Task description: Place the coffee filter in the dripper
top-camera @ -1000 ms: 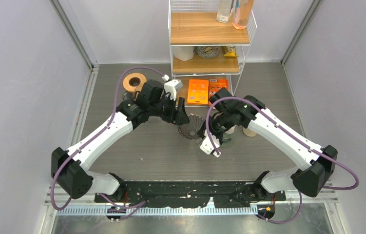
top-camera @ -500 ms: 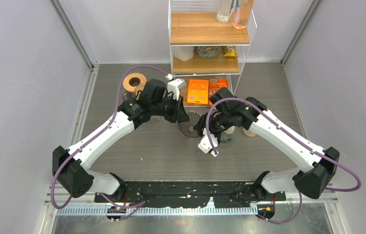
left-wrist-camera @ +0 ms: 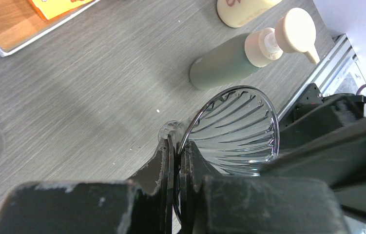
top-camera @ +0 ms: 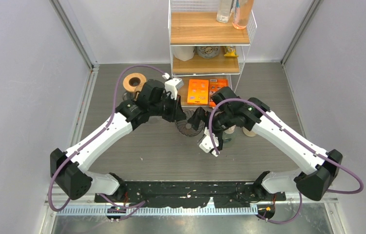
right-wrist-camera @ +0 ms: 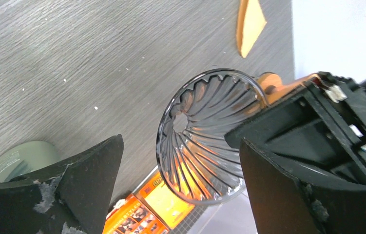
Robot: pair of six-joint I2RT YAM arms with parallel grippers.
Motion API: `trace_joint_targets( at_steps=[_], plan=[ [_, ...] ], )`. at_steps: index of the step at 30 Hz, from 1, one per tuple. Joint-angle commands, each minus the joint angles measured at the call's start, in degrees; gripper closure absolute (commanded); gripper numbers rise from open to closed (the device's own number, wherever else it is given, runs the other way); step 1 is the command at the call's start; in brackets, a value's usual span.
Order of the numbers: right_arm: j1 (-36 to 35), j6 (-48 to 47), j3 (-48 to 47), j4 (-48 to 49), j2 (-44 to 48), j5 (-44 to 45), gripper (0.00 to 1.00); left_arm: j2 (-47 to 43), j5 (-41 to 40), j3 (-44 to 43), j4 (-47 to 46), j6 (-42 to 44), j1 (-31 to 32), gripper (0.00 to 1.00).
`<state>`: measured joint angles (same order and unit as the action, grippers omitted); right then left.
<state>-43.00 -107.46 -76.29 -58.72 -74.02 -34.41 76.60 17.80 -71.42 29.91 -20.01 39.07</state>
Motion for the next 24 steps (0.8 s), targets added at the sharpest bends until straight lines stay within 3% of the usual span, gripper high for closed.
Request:
trace_joint_targets(
  at_steps=[1, 6, 9, 13, 16, 18, 21, 24],
  plan=[
    [1.17, -0.62, 0.07, 1.45, 7.17, -3.63, 0.04, -3.39, -3.19, -0.14, -2.37, 1.81, 0.22, 1.0],
    [7.92, 6.08, 1.49, 8.95, 12.07, -13.78, 0.05, -4.39, -7.36, -0.84, -1.8, 2.89, -0.79, 1.0],
    [14.5, 16.28, 3.47, 15.62, 14.27, -19.01, 0.05, -5.37, -7.53, -1.93, -2.75, 3.13, -2.24, 1.0],
    [19.34, 41.28, 13.13, 40.53, 19.6, -17.42, 0.05, -7.86, -7.24, -3.04, -6.36, 3.83, -3.67, 1.0],
    [20.53, 68.36, 26.08, 71.93, 24.81, -2.38, 0.05, -9.8, -7.09, -4.14, -8.69, 4.2, -4.43, 1.0],
    [21.42, 80.62, 29.83, 82.11, 26.1, 11.39, 0.05, -10.82, -7.15, -5.14, -9.77, 4.45, -5.25, 1.0],
    [23.18, 92.83, 26.98, 78.54, 24.0, 32.38, 0.04, -11.38, -7.44, -6.6, -11.22, 4.09, -7.52, 1.0],
    [25.72, 104.84, 19.92, 65.92, 19.55, 43.71, 0.04, -10.97, -7.65, -7.77, -12.21, 1.05, -11.86, 1.0]
  ],
)
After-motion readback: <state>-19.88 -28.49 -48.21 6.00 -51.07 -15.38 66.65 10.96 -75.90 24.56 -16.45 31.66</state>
